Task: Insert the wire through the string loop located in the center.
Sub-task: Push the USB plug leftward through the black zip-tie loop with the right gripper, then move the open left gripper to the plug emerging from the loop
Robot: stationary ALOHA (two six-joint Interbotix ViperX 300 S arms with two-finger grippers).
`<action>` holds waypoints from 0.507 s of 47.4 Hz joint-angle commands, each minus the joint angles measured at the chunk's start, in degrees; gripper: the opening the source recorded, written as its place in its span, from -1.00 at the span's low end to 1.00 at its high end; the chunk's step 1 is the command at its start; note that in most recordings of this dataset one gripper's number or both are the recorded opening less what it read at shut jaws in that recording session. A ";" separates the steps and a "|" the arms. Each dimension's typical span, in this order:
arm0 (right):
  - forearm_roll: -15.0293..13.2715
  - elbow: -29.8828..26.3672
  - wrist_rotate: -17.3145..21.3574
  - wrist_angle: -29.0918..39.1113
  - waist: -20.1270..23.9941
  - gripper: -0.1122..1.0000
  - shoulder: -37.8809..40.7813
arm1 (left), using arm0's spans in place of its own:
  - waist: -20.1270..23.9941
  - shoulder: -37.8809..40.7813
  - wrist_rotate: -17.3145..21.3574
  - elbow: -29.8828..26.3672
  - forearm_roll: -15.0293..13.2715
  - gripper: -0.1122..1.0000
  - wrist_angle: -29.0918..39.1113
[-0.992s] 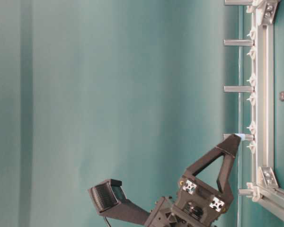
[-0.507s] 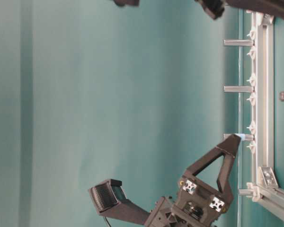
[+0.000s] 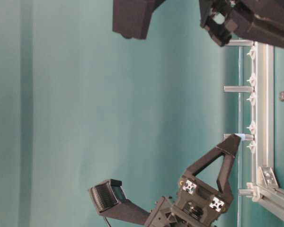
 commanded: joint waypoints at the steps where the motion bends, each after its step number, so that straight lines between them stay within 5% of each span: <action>1: -0.09 -1.76 -0.09 -0.44 -0.26 -0.67 -0.26 | -0.18 -1.41 0.00 -0.97 0.09 -0.80 -0.26; 24: -0.09 -4.57 -0.09 -0.44 -1.23 -0.67 2.11 | -0.18 -1.41 0.00 -0.97 0.18 -0.80 -0.26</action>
